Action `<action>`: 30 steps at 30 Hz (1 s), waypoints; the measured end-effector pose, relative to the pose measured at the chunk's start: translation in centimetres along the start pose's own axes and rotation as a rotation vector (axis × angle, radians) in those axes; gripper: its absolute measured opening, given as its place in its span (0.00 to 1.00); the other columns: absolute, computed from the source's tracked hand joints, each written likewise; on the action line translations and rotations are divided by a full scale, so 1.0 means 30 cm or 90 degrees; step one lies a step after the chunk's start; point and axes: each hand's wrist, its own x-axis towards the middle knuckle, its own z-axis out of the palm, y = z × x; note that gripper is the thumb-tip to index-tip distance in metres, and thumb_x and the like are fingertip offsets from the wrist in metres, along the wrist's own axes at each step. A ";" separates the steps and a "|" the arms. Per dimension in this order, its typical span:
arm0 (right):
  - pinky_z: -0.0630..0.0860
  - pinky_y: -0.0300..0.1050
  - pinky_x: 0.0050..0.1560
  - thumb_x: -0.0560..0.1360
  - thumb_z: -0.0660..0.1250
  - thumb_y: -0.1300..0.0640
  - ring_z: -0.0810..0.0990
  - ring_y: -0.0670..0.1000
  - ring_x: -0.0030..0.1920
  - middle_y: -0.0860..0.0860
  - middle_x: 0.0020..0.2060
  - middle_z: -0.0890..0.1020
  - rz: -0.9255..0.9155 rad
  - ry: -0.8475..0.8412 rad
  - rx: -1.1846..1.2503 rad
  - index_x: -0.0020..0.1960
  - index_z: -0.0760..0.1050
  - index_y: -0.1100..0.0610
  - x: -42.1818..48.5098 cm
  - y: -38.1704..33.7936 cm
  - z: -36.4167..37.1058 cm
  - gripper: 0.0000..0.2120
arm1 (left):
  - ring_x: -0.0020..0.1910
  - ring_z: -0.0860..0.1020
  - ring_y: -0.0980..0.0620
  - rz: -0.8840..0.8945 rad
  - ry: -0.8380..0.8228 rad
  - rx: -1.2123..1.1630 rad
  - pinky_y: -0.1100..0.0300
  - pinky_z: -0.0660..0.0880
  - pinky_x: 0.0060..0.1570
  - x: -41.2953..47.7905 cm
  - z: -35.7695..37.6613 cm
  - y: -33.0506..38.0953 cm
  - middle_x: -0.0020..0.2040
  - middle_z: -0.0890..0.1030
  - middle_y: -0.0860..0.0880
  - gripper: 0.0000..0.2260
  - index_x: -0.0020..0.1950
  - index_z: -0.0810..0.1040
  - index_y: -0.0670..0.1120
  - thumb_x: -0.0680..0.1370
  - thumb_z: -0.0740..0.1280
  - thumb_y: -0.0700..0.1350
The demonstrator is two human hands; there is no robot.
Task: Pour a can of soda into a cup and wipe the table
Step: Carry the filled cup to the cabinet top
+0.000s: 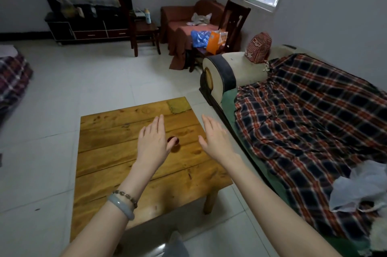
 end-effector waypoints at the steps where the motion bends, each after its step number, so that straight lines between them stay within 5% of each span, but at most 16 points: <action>1: 0.59 0.47 0.71 0.78 0.60 0.51 0.60 0.53 0.73 0.55 0.74 0.61 0.003 -0.004 0.011 0.76 0.51 0.58 0.057 0.008 0.013 0.31 | 0.69 0.68 0.44 -0.003 -0.002 -0.004 0.50 0.63 0.67 0.050 0.016 -0.013 0.73 0.64 0.41 0.37 0.76 0.54 0.40 0.77 0.59 0.62; 18: 0.60 0.46 0.71 0.77 0.63 0.53 0.61 0.53 0.73 0.55 0.73 0.62 -0.039 -0.157 0.059 0.76 0.54 0.57 0.560 0.193 0.319 0.32 | 0.60 0.75 0.42 -0.049 -0.107 -0.053 0.48 0.69 0.61 0.425 0.344 -0.141 0.64 0.75 0.40 0.34 0.71 0.64 0.38 0.74 0.64 0.60; 30: 0.56 0.49 0.72 0.75 0.66 0.59 0.56 0.51 0.74 0.50 0.74 0.61 0.047 -0.377 0.234 0.76 0.54 0.53 0.659 0.358 0.734 0.34 | 0.71 0.63 0.47 -0.205 -0.268 -0.156 0.52 0.57 0.70 0.350 0.770 -0.192 0.73 0.64 0.45 0.37 0.75 0.55 0.44 0.73 0.66 0.58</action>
